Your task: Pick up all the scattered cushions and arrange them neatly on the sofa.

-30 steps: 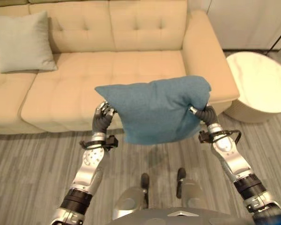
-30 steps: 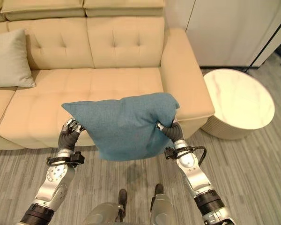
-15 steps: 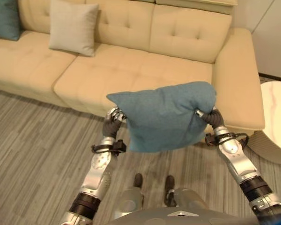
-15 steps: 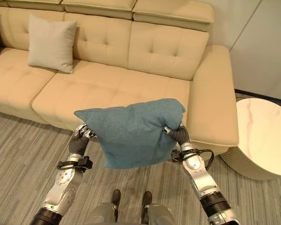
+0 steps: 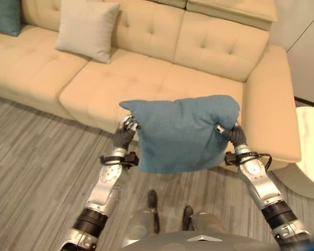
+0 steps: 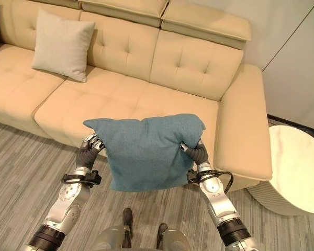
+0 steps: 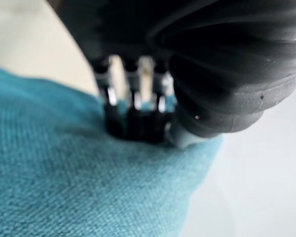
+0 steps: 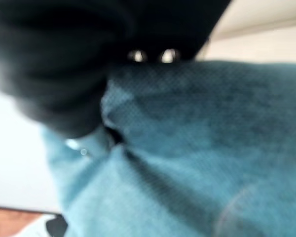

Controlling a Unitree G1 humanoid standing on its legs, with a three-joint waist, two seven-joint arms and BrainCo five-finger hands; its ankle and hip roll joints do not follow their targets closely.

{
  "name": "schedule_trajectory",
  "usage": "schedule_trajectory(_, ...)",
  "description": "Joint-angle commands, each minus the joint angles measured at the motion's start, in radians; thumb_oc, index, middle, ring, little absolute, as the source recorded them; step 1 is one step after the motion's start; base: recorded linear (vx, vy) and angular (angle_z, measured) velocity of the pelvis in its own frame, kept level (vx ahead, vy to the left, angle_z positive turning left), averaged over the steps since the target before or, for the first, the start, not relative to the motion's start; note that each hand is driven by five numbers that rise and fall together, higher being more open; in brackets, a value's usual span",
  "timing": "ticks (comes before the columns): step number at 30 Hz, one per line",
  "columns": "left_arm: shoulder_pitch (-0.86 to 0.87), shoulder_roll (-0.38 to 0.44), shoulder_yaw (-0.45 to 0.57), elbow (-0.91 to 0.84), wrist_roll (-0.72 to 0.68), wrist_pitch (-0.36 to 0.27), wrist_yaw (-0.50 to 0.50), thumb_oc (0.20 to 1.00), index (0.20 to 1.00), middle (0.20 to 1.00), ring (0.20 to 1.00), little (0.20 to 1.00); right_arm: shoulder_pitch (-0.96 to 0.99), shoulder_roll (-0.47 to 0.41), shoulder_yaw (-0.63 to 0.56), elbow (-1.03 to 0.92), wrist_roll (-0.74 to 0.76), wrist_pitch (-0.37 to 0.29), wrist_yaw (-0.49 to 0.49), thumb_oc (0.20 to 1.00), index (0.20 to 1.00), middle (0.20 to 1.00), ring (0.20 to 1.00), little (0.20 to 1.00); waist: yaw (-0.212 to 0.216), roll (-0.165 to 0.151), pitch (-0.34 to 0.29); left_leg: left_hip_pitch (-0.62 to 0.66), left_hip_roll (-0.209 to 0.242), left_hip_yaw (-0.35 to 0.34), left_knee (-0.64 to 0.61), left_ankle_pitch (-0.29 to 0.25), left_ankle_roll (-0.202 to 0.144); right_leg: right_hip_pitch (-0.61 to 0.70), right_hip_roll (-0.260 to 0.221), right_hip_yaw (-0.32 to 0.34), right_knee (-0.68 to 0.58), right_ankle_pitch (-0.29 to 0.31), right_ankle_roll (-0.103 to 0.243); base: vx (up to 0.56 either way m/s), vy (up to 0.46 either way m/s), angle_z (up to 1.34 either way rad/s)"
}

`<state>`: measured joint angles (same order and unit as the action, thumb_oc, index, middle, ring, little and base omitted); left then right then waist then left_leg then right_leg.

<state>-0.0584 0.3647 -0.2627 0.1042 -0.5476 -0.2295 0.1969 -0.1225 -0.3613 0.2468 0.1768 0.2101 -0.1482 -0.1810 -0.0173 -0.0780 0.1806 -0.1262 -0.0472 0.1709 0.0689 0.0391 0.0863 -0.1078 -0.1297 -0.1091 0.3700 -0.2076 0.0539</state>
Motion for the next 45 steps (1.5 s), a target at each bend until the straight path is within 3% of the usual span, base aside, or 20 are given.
schedule_trajectory(1,-0.067,-0.008,-0.04,-0.127,0.038,-0.076,-0.043,0.2,0.2,0.2,0.2,0.2,-0.141,0.04,0.04,-0.102,-0.032,-0.11,0.03,0.2,0.2,0.2,0.2,0.2,0.01,-0.011,-0.042,0.019,0.016,-0.053,0.051,-0.06,-0.049,0.038,0.031,0.061,0.018,0.182,0.088,0.11,0.131,-0.01)
schedule_trajectory(4,-0.067,-0.005,-0.041,-0.126,0.057,-0.078,-0.039,0.2,0.2,0.2,0.2,0.2,-0.141,0.044,0.038,-0.105,-0.029,-0.109,0.032,0.2,0.2,0.2,0.2,0.2,0.004,-0.008,-0.043,0.039,0.012,-0.068,0.045,-0.075,-0.043,-0.005,0.042,0.077,0.05,0.187,0.081,0.13,0.091,0.04)
schedule_trajectory(5,-0.07,-0.005,-0.036,-0.123,0.053,-0.08,-0.037,0.2,0.2,0.2,0.2,0.2,-0.155,0.043,0.041,-0.101,-0.022,-0.109,0.036,0.2,0.2,0.2,0.2,0.2,-0.001,-0.005,-0.045,0.066,0.008,-0.074,0.017,-0.077,-0.044,-0.049,0.054,0.062,-0.002,0.188,0.072,0.18,0.081,0.1)
schedule_trajectory(12,-0.066,-0.007,-0.013,-0.114,0.052,-0.082,-0.042,0.2,0.2,0.2,0.2,0.2,-0.178,0.047,0.063,-0.089,0.011,-0.114,0.055,0.2,0.2,0.2,0.2,0.2,-0.026,-0.03,-0.036,0.157,-0.015,-0.075,-0.001,-0.143,-0.067,-0.12,0.045,-0.104,-0.282,0.288,0.089,0.23,0.024,-0.19)
schedule_trajectory(16,-0.052,-0.023,-0.034,-0.105,0.04,-0.083,-0.076,0.2,0.2,0.2,0.2,0.2,-0.145,0.024,0.047,-0.096,0.006,-0.116,0.059,0.2,0.2,0.2,0.2,0.2,-0.04,-0.039,-0.062,0.174,-0.02,-0.095,0.043,-0.184,-0.084,-0.057,0.074,-0.036,-0.306,0.275,0.061,0.32,-0.048,0.21)
schedule_trajectory(19,-0.052,-0.03,-0.047,-0.103,0.021,-0.074,-0.1,0.2,0.2,0.2,0.2,0.2,-0.112,0.007,0.019,-0.105,0.026,-0.119,0.059,0.2,0.2,0.2,0.2,0.2,-0.051,-0.039,-0.072,0.112,0.023,-0.082,0.258,-0.106,-0.169,0.022,0.086,-0.057,-0.345,0.258,0.028,0.24,-0.105,0.49)
schedule_trajectory(20,-0.053,-0.03,-0.047,-0.103,0.02,-0.074,-0.1,0.2,0.2,0.2,0.2,0.2,-0.112,0.006,0.019,-0.105,0.026,-0.119,0.059,0.2,0.2,0.2,0.2,0.2,-0.053,-0.037,-0.072,0.108,0.025,-0.084,0.265,-0.109,-0.17,0.022,0.087,-0.059,-0.346,0.259,0.027,0.17,-0.113,0.14)
schedule_trajectory(21,-0.062,-0.031,-0.056,-0.108,0.01,-0.067,-0.107,0.2,0.2,0.2,0.2,0.2,-0.103,-0.004,0.008,-0.115,0.04,-0.123,0.051,0.2,0.2,0.2,0.2,0.2,-0.051,-0.047,-0.06,0.063,0.052,-0.075,0.39,-0.063,-0.196,0.056,0.091,-0.06,-0.358,0.249,0.006,0.16,-0.09,0.04)
schedule_trajectory(23,-0.058,-0.037,-0.06,-0.111,0.009,-0.061,-0.097,0.2,0.2,0.2,0.2,0.2,-0.1,-0.002,0.006,-0.12,0.045,-0.119,0.045,0.2,0.2,0.2,0.2,0.2,-0.04,-0.05,-0.051,0.034,0.052,-0.097,0.4,-0.072,-0.181,0.075,0.096,-0.046,-0.362,0.234,0.0,0.19,-0.059,-0.08)
schedule_trajectory(26,-0.046,-0.037,-0.058,-0.117,0.013,-0.05,-0.1,0.2,0.2,0.2,0.2,0.2,-0.09,-0.003,-0.003,-0.113,0.05,-0.117,0.043,0.2,0.2,0.2,0.2,0.2,-0.026,-0.06,-0.048,-0.001,0.057,-0.114,0.294,-0.126,-0.147,0.097,0.091,-0.019,-0.357,0.211,0.01,0.2,0.017,-0.46)
schedule_trajectory(28,-0.042,-0.032,-0.059,-0.118,0.022,-0.053,-0.093,0.2,0.2,0.2,0.2,0.2,-0.09,-0.003,-0.001,-0.106,0.04,-0.119,0.038,0.2,0.2,0.2,0.2,0.2,-0.014,-0.057,-0.047,-0.02,0.053,-0.15,0.186,-0.101,-0.146,0.106,0.096,0.005,-0.353,0.2,0.014,0.19,0.07,-0.26)
schedule_trajectory(30,-0.035,-0.034,-0.045,-0.126,0.028,-0.057,-0.073,0.2,0.2,0.2,0.2,0.2,-0.094,0.006,0.012,-0.1,0.034,-0.117,0.033,0.2,0.2,0.2,0.2,0.2,0.014,-0.047,-0.038,-0.049,0.04,-0.268,0.125,-0.043,-0.165,0.114,0.111,0.059,-0.341,0.188,0.013,0.16,0.097,-0.52)
schedule_trajectory(33,-0.025,-0.032,-0.027,-0.138,0.028,-0.062,-0.068,0.2,0.2,0.2,0.2,0.2,-0.102,0.004,0.014,-0.091,0.036,-0.113,0.041,0.2,0.2,0.2,0.2,0.2,0.019,-0.04,-0.038,-0.014,0.029,-0.316,0.099,-0.05,-0.166,0.113,0.112,0.088,-0.323,0.18,0.012,0.09,0.096,-1.11)
schedule_trajectory(37,-0.036,0.001,-0.001,-0.172,0.044,-0.069,-0.057,0.2,0.2,0.2,0.2,0.2,-0.125,-0.002,0.004,-0.095,0.006,-0.098,0.044,0.2,0.2,0.2,0.2,0.2,0.013,-0.02,-0.078,0.08,0.019,-0.227,0.011,-0.073,-0.115,0.119,0.066,0.137,-0.33,0.198,0.063,0.15,0.326,-0.45)
schedule_trajectory(41,-0.066,0.021,0.02,-0.171,0.081,-0.08,-0.031,0.2,0.2,0.2,0.2,0.2,-0.17,0.005,0.014,-0.085,-0.011,-0.095,0.038,0.2,0.2,0.2,0.2,0.2,0.02,-0.017,-0.077,0.08,0.021,-0.167,-0.006,-0.081,-0.098,0.085,0.051,0.17,-0.345,0.23,0.093,-0.03,0.12,-0.8)
schedule_trajectory(45,-0.122,0.032,0.029,-0.153,0.099,-0.088,0.002,0.2,0.2,0.2,0.2,0.2,-0.227,0.005,0.026,-0.068,-0.014,-0.094,0.028,0.2,0.2,0.2,0.2,0.2,0.025,-0.013,-0.066,0.073,0.022,-0.132,-0.008,-0.088,-0.098,0.051,0.035,0.154,-0.331,0.239,0.108,-0.02,0.037,-0.42)
